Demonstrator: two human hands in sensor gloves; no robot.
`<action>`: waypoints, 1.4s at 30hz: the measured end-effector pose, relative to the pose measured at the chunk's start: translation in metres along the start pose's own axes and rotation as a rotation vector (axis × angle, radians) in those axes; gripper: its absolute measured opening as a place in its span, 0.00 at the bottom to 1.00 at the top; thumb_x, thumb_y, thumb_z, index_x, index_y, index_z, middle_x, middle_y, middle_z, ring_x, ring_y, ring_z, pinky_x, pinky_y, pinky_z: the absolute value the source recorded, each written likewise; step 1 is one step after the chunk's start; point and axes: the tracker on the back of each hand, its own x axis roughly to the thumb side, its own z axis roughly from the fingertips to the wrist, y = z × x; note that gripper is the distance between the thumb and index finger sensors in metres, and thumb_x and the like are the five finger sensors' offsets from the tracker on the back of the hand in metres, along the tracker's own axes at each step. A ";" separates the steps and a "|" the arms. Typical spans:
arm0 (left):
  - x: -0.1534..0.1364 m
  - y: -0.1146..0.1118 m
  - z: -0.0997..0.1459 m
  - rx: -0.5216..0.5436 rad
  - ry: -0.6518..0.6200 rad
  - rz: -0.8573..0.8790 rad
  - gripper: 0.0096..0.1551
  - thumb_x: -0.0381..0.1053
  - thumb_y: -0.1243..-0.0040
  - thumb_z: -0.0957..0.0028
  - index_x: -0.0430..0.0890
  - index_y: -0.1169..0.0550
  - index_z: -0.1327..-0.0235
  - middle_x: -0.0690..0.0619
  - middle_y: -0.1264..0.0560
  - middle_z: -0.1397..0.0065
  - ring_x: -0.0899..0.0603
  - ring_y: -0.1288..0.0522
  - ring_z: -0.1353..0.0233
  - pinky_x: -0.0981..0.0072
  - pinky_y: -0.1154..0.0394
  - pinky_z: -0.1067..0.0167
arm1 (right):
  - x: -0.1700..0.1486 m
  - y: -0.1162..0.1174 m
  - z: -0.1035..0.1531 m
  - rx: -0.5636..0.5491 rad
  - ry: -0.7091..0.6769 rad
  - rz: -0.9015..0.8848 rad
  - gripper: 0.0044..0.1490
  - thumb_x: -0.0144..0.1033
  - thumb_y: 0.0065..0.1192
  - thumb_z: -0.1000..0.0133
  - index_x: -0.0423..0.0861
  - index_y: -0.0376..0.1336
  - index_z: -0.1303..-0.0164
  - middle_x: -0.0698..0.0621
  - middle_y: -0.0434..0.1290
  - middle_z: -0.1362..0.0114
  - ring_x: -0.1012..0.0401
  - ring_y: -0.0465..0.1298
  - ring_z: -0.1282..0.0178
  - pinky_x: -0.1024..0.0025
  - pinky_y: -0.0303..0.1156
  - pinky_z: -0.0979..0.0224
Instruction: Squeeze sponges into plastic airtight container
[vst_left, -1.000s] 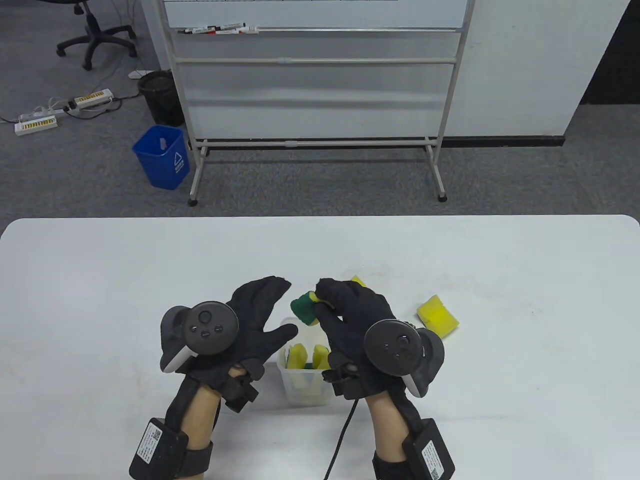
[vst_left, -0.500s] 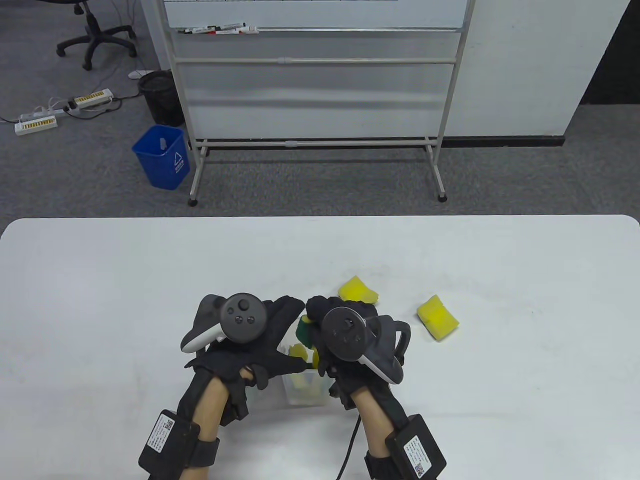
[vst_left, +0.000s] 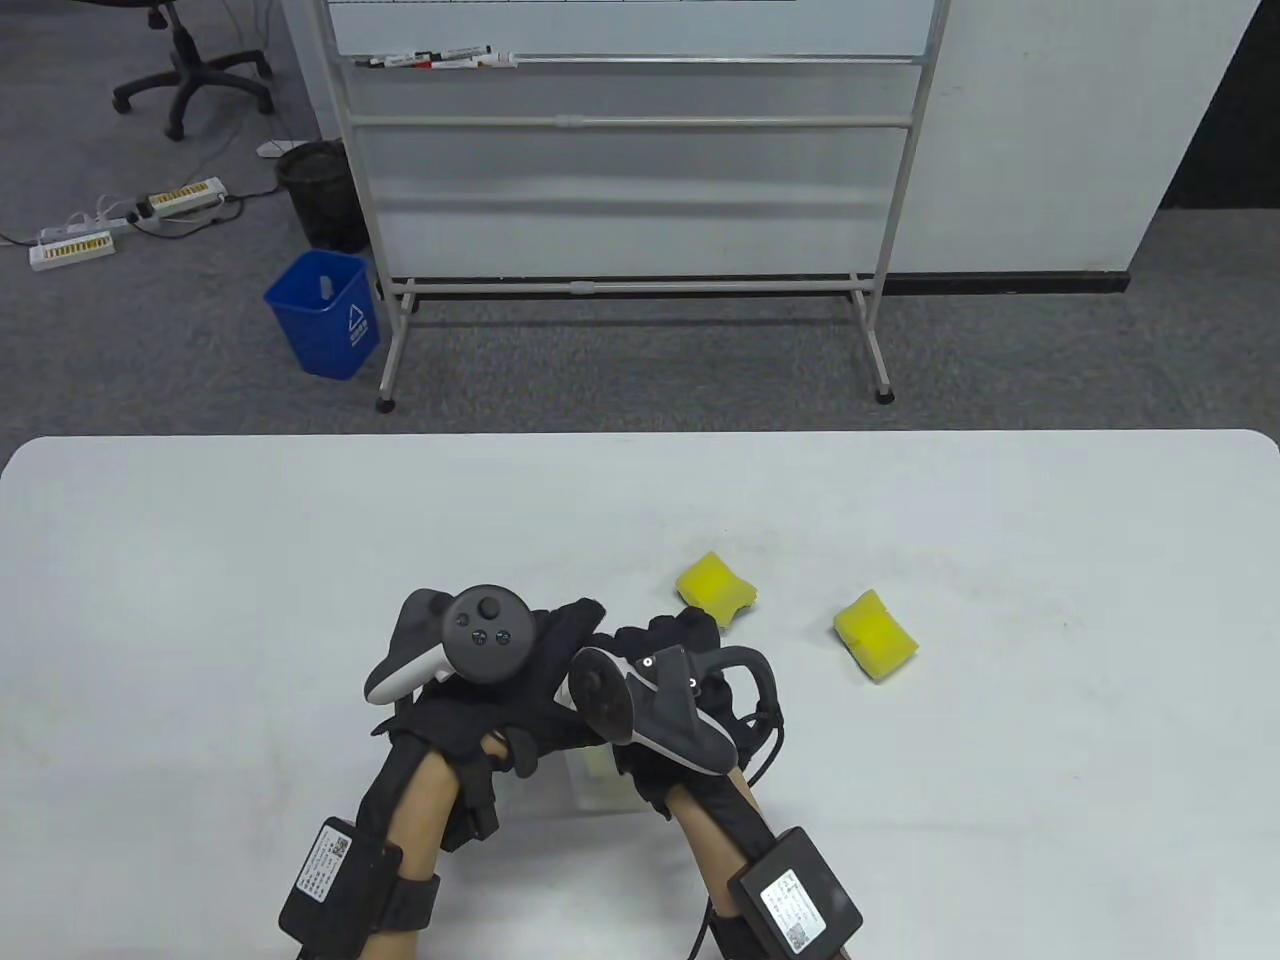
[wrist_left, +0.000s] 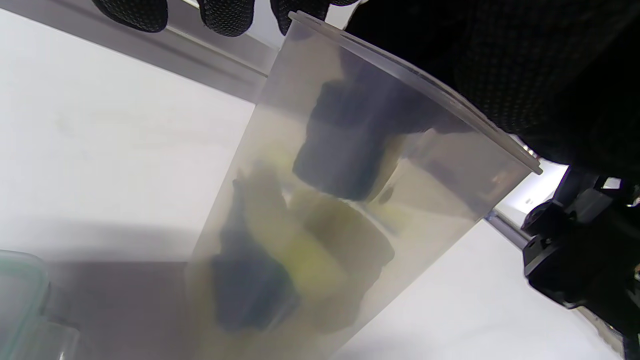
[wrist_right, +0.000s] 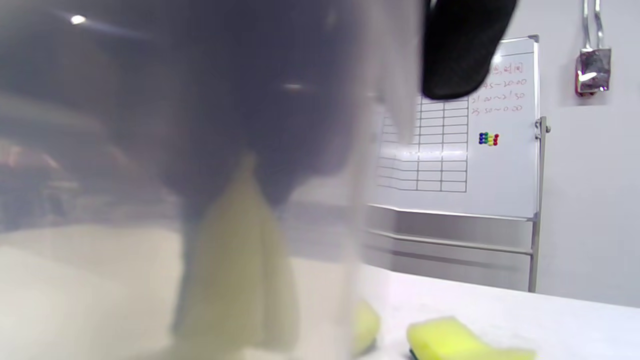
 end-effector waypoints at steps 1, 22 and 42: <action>0.000 0.000 0.000 -0.001 0.000 0.000 0.63 0.71 0.34 0.53 0.51 0.55 0.18 0.47 0.50 0.09 0.31 0.50 0.13 0.25 0.45 0.23 | 0.000 0.001 -0.001 0.016 -0.006 0.002 0.27 0.45 0.85 0.60 0.55 0.79 0.49 0.56 0.87 0.50 0.57 0.85 0.48 0.45 0.68 0.25; 0.000 0.000 0.000 -0.016 0.000 0.009 0.62 0.71 0.33 0.53 0.52 0.54 0.17 0.48 0.50 0.09 0.30 0.50 0.13 0.26 0.45 0.24 | -0.010 0.021 -0.019 0.464 0.008 -0.141 0.27 0.51 0.72 0.50 0.53 0.80 0.44 0.53 0.87 0.38 0.53 0.80 0.32 0.43 0.63 0.22; 0.000 0.000 0.000 -0.015 0.010 0.008 0.61 0.71 0.35 0.52 0.52 0.53 0.17 0.48 0.51 0.09 0.30 0.50 0.13 0.26 0.45 0.24 | -0.052 -0.037 0.000 0.094 -0.018 -0.405 0.30 0.52 0.69 0.49 0.52 0.77 0.39 0.51 0.85 0.36 0.51 0.82 0.35 0.41 0.66 0.24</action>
